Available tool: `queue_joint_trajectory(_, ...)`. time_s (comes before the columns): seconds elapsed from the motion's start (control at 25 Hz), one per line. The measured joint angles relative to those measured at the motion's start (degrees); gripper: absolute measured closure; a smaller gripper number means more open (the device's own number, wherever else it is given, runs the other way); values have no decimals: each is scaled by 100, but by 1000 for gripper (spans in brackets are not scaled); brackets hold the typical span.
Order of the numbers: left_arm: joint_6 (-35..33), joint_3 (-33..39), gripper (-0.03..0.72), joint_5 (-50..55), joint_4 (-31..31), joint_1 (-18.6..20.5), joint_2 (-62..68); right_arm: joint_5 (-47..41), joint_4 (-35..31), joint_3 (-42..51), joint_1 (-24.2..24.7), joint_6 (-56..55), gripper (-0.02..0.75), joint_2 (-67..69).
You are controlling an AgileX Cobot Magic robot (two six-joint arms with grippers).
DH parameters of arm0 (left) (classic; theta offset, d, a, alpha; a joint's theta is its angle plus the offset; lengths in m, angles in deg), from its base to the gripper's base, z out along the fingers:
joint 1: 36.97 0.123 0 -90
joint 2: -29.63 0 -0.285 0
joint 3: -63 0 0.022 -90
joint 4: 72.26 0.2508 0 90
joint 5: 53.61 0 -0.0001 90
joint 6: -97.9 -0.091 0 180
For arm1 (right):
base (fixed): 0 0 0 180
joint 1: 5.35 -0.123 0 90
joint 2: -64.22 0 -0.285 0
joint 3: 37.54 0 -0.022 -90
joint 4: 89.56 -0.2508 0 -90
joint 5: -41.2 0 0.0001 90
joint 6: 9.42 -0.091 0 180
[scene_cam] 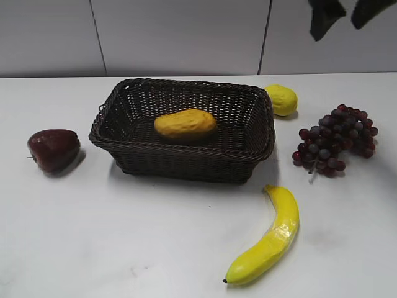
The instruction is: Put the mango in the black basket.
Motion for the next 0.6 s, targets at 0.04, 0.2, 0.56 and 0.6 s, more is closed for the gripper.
queue_joint_trajectory(0.04, 0, 0, 238, 0, 0, 0, 0, -5, -319, 26, 255, -7, 141, -59)
queue_joint_trajectory(0.2, 0, 0, 238, 0, 0, 0, 0, -12, -640, 280, 906, -7, 141, -540)
queue_joint_trajectory(0.56, 0, 0, 238, 0, 0, 0, 0, -12, -585, 2532, 1027, -7, 142, -3082)
queue_joint_trajectory(0.6, 0, 0, 238, 0, 0, 0, 0, -17, -585, 2874, 1027, -7, 142, -3379)
